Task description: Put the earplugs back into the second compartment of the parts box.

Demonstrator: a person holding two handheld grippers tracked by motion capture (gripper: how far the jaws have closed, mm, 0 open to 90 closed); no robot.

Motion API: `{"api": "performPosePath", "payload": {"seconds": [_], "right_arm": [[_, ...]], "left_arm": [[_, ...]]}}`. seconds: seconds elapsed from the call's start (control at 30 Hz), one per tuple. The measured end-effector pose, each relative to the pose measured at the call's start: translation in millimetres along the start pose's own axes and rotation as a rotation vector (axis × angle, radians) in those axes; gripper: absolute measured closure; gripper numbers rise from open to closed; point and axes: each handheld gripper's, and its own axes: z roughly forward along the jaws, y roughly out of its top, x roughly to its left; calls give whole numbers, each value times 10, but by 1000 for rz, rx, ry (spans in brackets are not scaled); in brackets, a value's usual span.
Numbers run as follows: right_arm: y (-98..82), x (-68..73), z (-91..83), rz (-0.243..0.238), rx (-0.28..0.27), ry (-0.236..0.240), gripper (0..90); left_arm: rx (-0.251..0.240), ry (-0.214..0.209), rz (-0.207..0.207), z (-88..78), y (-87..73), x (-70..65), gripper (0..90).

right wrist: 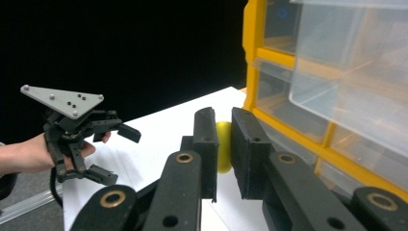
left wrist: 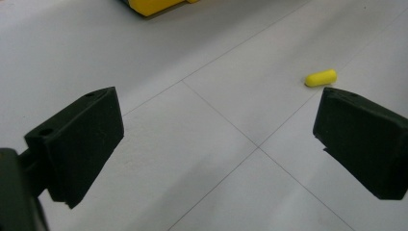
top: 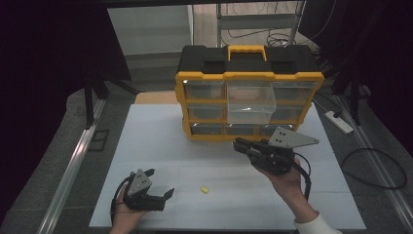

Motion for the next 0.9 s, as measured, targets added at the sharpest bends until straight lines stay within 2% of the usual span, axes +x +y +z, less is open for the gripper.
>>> {"api": "performPosePath", "payload": {"seconds": [0.6, 0.7, 0.9], "right_arm": [[159, -91, -191, 24, -62, -30, 811], [216, -105, -208, 33, -78, -31, 811], [421, -123, -225, 8, -94, -55, 811]], "left_arm": [[-11, 2, -10, -11, 4, -1, 36], [-14, 1, -12, -14, 4, -1, 36], [-18, -1, -15, -28, -2, 9, 37]]}}
